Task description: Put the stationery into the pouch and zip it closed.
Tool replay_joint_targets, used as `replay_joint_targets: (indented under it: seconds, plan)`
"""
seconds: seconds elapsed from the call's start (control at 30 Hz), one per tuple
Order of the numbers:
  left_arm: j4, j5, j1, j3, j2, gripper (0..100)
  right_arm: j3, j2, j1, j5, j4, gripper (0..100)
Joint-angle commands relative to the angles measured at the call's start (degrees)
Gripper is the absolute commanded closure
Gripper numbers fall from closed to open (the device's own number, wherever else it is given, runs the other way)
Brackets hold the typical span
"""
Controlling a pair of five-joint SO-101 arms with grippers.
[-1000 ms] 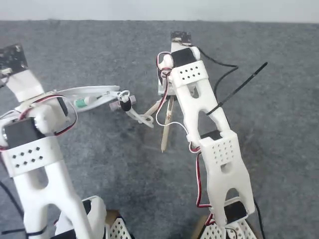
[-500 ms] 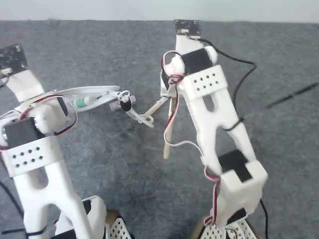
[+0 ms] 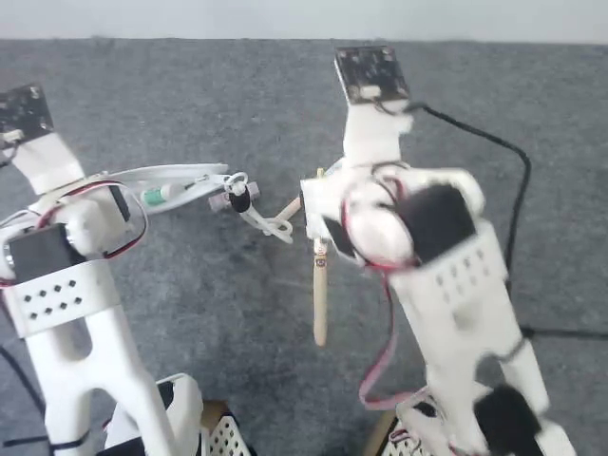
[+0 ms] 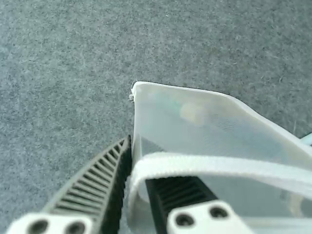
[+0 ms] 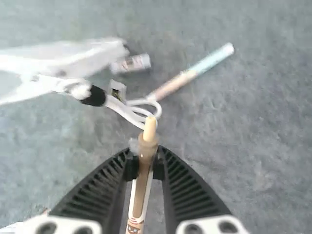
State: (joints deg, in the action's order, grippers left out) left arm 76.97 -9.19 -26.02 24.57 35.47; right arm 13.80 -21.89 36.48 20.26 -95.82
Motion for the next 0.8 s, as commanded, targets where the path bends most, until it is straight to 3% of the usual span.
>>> replay_joint_targets:
  seconds: [0.0, 0.23, 0.4, 0.77]
  plan:
    - [-2.3, -0.9, 0.0, -0.4, -0.4, 99, -6.0, -9.5, 0.7, -1.3, 7.3, 99.3]
    - [-2.3, -0.9, 0.0, -0.2, -0.4, 99, -23.6, -24.6, 1.8, -1.5, 26.4, 99.3]
    - [-2.3, -0.9, 0.0, -0.1, -0.4, 99, -36.3, -33.6, 6.7, -6.9, 41.0, 99.3]
    - [-2.3, -0.9, 0.0, 0.0, -0.4, 99, -55.6, -40.1, 12.4, -12.6, 71.5, 99.3]
